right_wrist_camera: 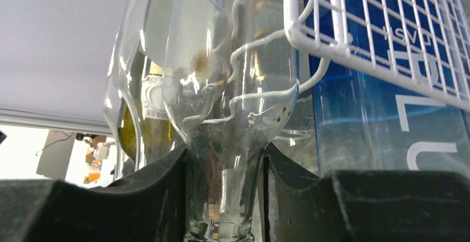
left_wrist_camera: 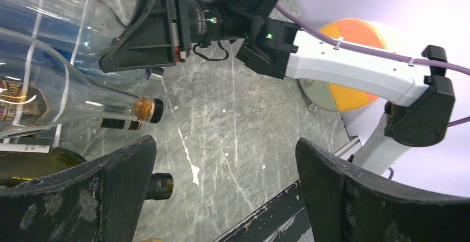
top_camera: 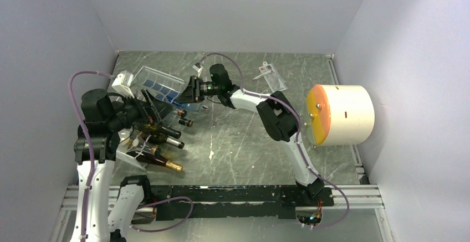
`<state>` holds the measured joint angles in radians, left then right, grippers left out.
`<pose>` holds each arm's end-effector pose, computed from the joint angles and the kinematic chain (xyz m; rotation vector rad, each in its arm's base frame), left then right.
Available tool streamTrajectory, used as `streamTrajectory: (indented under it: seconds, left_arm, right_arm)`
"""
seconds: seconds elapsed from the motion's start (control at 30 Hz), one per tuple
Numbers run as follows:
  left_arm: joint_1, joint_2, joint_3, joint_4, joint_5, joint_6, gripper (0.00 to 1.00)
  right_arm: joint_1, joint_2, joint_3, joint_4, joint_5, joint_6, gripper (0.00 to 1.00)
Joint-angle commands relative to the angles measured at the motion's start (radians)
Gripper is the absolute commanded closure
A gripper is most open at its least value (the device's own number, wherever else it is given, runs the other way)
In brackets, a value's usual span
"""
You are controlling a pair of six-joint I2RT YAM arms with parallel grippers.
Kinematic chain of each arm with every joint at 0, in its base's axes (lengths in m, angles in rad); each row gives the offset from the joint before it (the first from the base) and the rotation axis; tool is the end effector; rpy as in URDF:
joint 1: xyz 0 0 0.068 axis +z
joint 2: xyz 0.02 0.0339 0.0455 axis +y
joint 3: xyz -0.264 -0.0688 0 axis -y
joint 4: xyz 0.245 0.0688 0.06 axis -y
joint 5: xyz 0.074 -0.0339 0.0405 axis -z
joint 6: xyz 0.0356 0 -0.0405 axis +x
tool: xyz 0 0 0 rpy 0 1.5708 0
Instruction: Take the wine bottle off the wine rack
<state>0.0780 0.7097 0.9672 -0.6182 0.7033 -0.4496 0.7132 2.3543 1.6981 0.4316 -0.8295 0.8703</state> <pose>0.1374 -0.0124 0.3702 -0.0298 1.9498 -0.9230 0.3856 0.3683 0.1768 -0.5500 2.0754 1.7760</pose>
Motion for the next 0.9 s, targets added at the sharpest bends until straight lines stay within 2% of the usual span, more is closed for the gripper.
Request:
streamTrajectory:
  seconds: [0.0,0.07,0.3,0.53,0.73,0.87]
  left_arm:
    - [0.012,0.032,0.002,0.005,-0.004,0.019,0.01]
    - [0.013,0.053,-0.001,0.021,0.005,0.020,0.01]
    - [0.012,0.128,0.034,0.036,-0.001,0.035,0.01]
    - [-0.008,0.171,0.093,0.005,-0.067,0.072,0.01]
    - [-0.038,0.229,0.122,0.022,-0.056,0.111,0.08]
    - [-0.074,0.257,0.154,0.031,-0.082,0.114,0.07]
  right_arm:
    - [-0.013,-0.099,-0.076,0.211,-0.013,0.107,0.97]
    - [-0.020,-0.109,-0.100,0.229,-0.006,0.124,1.00]
    - [-0.029,-0.152,-0.170,0.322,-0.003,0.190,1.00]
    - [-0.034,-0.212,-0.234,0.349,0.013,0.200,1.00]
    - [-0.048,-0.238,-0.271,0.386,0.001,0.224,1.00]
    - [-0.056,-0.272,-0.305,0.387,0.005,0.217,1.00]
